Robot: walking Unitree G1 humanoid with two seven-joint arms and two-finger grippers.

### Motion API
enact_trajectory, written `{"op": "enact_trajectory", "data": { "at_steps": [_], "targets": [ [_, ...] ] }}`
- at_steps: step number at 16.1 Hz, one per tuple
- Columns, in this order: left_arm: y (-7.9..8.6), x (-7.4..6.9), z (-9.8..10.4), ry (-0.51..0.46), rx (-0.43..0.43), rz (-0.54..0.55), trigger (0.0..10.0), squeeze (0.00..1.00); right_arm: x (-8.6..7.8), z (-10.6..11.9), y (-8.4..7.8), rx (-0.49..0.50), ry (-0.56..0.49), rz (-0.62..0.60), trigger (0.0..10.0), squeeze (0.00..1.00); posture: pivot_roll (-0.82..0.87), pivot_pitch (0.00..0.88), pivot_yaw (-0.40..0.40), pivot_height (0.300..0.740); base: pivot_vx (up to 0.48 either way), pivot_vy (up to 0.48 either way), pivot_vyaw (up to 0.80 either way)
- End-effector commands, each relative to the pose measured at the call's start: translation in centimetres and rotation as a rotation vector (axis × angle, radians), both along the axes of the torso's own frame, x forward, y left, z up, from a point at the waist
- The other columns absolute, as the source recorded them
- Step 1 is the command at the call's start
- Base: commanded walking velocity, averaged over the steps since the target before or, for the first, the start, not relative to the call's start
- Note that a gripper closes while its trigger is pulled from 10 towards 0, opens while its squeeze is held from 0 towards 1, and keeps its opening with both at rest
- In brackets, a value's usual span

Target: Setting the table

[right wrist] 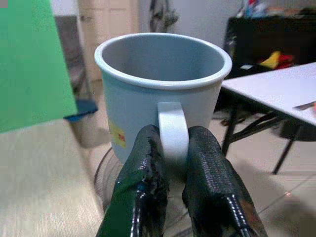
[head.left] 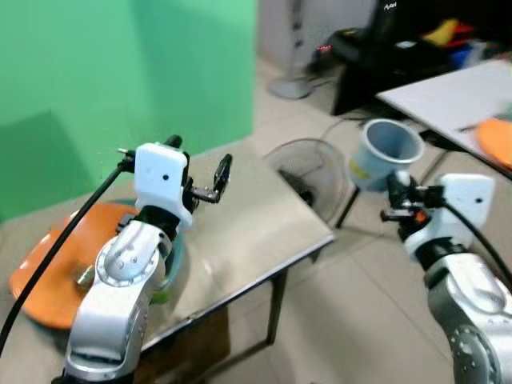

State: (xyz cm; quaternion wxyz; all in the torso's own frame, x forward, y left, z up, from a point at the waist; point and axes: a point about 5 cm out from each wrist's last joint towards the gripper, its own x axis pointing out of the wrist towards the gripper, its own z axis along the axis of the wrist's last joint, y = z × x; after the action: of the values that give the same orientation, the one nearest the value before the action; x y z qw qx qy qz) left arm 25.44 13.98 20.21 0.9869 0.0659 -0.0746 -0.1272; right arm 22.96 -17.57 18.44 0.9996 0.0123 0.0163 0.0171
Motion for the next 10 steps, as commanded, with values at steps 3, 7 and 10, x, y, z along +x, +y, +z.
{"op": "enact_trajectory", "data": {
  "at_steps": [3,7,10],
  "targets": [
    [0.87,0.08,-0.36,0.042,-0.041,0.055,10.0,0.00,0.07,-0.13,0.40,-0.005,0.022,0.011,10.0,0.00,0.10,0.000,0.007,0.740,0.000,0.000,-0.77],
    [0.97,0.25,-0.41,0.023,-0.027,0.080,10.0,0.00,0.02,-0.28,-0.08,-0.014,0.029,-0.033,10.0,0.00,0.10,0.000,0.013,0.740,0.000,0.000,-0.77],
    [1.12,0.40,-0.42,0.004,-0.037,0.087,10.0,0.00,-0.16,-0.50,-0.39,-0.025,0.044,-0.057,10.0,0.00,0.09,0.000,0.017,0.740,0.000,0.000,-0.76]
  ]
}}
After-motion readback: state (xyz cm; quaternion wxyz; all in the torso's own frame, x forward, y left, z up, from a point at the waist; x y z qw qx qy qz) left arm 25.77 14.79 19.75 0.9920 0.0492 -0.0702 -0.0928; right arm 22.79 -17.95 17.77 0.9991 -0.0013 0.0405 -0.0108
